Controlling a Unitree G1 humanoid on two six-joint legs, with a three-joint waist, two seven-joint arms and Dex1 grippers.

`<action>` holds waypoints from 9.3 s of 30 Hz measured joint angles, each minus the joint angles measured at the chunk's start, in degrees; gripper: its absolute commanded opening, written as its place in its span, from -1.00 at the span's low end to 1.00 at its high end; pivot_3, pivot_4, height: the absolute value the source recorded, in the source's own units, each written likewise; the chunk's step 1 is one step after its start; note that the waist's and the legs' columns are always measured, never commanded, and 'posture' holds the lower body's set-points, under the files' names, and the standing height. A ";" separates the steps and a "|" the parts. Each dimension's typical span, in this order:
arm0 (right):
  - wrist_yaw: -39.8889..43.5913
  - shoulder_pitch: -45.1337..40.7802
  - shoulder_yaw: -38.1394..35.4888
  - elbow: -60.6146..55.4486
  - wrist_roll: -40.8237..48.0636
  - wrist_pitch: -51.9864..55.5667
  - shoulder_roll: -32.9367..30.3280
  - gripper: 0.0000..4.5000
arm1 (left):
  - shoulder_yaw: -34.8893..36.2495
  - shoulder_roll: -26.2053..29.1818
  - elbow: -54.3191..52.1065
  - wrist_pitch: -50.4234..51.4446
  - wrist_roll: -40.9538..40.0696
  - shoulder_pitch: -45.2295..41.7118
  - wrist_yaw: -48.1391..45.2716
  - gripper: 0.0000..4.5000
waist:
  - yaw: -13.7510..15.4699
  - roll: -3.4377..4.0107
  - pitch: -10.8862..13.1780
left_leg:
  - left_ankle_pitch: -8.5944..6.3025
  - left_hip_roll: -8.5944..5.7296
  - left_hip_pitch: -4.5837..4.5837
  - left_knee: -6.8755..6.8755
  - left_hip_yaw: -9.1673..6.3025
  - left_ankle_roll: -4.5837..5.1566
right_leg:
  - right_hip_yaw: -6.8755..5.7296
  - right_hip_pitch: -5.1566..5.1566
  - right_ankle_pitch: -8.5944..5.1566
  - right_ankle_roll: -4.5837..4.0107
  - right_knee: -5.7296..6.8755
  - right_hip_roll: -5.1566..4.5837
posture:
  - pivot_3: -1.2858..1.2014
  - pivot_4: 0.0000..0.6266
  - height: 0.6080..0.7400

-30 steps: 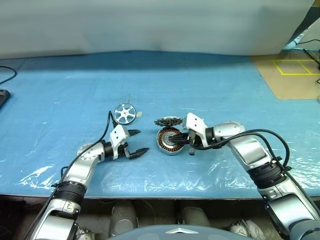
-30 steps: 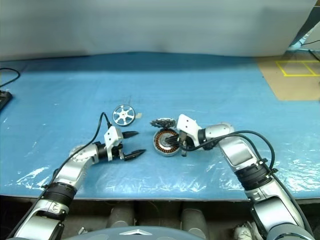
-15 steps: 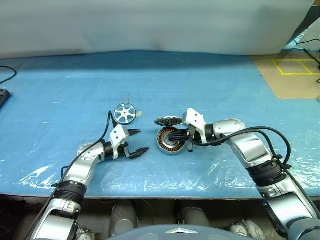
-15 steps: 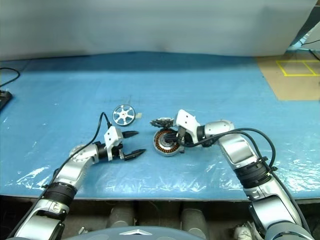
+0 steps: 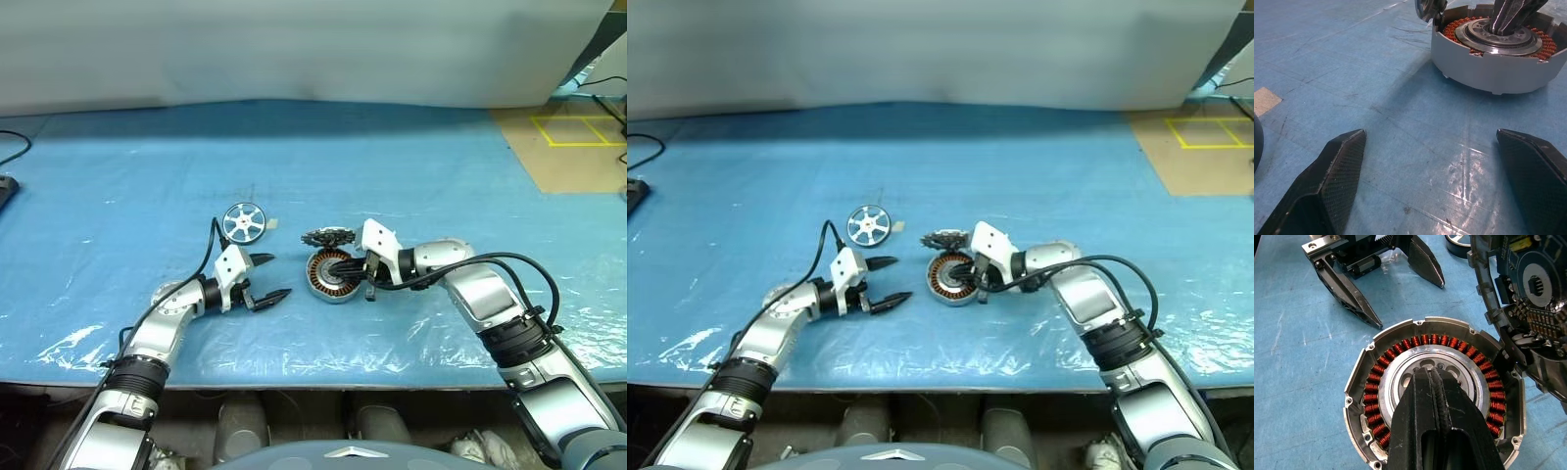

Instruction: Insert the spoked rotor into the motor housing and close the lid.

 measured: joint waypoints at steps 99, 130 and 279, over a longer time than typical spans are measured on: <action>0.36 2.74 -7.92 -6.72 11.47 6.30 -3.64 -1.00 | -26.51 8.00 51.51 -28.67 43.03 -65.62 -13.40 0.61 | 2.12 -0.57 0.63 | 0.01 0.05 -0.98 0.96 -0.84 -0.05 | -0.72 -0.24 0.19 0.24 0.67 -0.02 | 0.03 -0.52 1.00; -1.57 3.28 -7.92 -7.58 11.61 6.99 -3.62 -1.00 | -29.53 4.94 53.71 -30.60 49.88 -63.18 -5.46 0.21 | 2.10 -0.60 0.75 | 0.01 0.03 -1.00 1.03 -0.96 -0.06 | -0.76 -0.22 0.19 0.23 0.75 -0.02 | 0.03 -0.52 1.00; -0.81 26.88 -18.77 3.68 10.07 -25.91 3.16 -1.00 | -12.78 -7.43 33.39 -19.88 10.14 -44.78 -29.60 0.40 | 3.11 -0.49 0.92 | 0.01 0.07 -1.07 1.19 -1.16 -0.01 | -1.06 -0.05 0.00 -0.11 0.65 -0.08 | 0.03 -0.52 1.00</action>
